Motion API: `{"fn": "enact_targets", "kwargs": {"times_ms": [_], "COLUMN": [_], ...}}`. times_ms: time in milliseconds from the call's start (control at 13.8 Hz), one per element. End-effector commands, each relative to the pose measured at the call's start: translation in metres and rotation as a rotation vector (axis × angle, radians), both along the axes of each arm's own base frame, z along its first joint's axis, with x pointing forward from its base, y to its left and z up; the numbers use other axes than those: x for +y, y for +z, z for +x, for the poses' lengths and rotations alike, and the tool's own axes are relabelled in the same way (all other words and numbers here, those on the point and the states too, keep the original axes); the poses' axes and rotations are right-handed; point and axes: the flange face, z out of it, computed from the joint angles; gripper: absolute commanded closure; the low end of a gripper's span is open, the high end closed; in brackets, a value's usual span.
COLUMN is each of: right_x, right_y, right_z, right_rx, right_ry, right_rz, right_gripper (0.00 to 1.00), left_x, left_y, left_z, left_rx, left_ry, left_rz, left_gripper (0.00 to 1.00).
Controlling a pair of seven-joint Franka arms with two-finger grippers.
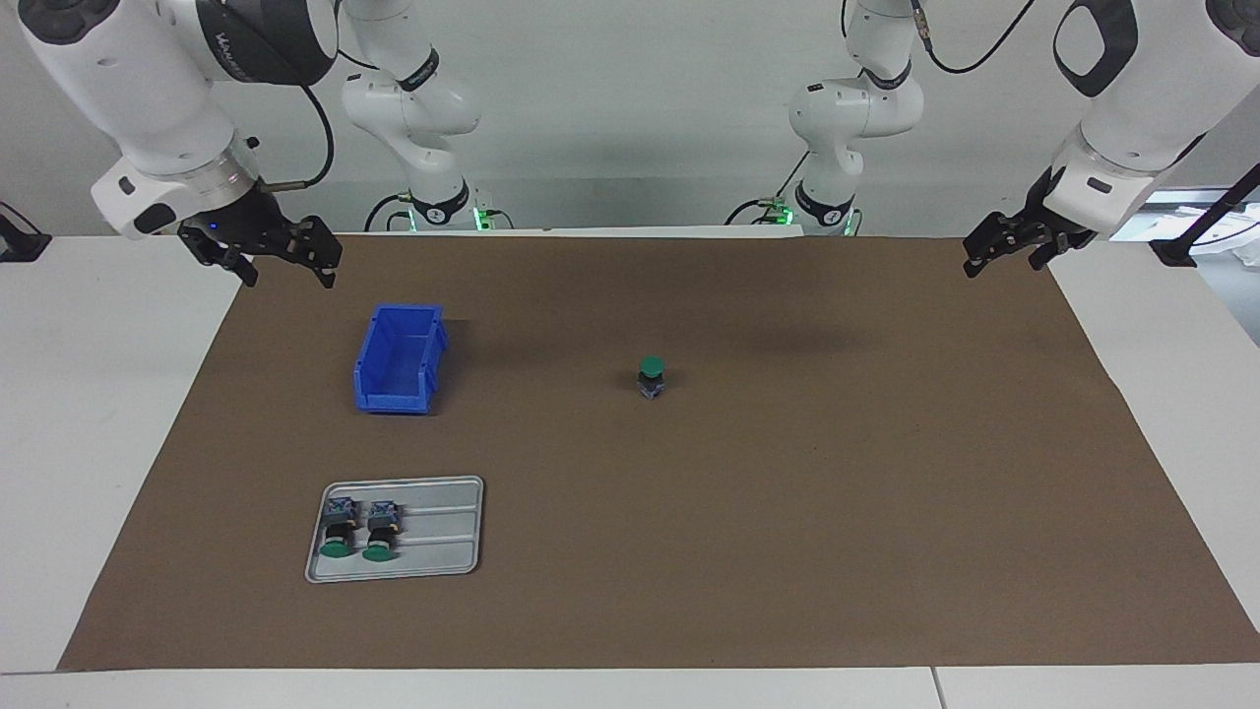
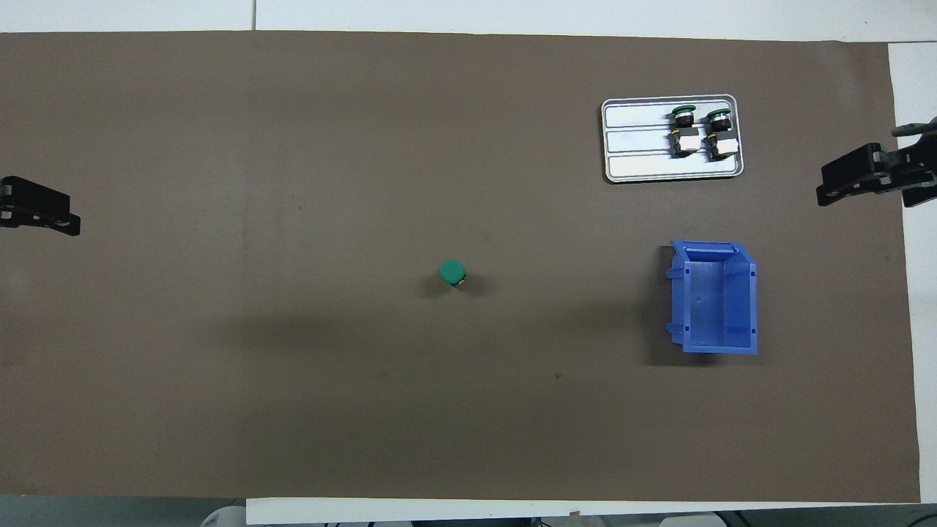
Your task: Place and press button with both arms
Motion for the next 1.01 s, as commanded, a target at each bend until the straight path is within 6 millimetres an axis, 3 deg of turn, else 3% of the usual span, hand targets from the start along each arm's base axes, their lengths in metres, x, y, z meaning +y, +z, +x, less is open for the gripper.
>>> {"fn": "enact_targets", "kwargs": {"times_ms": [0, 942], "right_x": [-0.0005, 0.0007], "right_y": [0.0010, -0.0015], "right_z": [-0.0075, -0.0110], "right_rx": [-0.002, 0.025], "right_ry": [0.017, 0.023], "right_rz": [0.011, 0.014], "right_gripper": [0.02, 0.02], "left_x": [0.0009, -0.0025], "left_y": [0.0050, 0.0080], "left_z": [-0.0021, -0.0102], "left_rx": [0.013, 0.027], "left_ry": [-0.020, -0.030], "left_rz": [0.015, 0.062], "left_gripper": [0.01, 0.01]}}
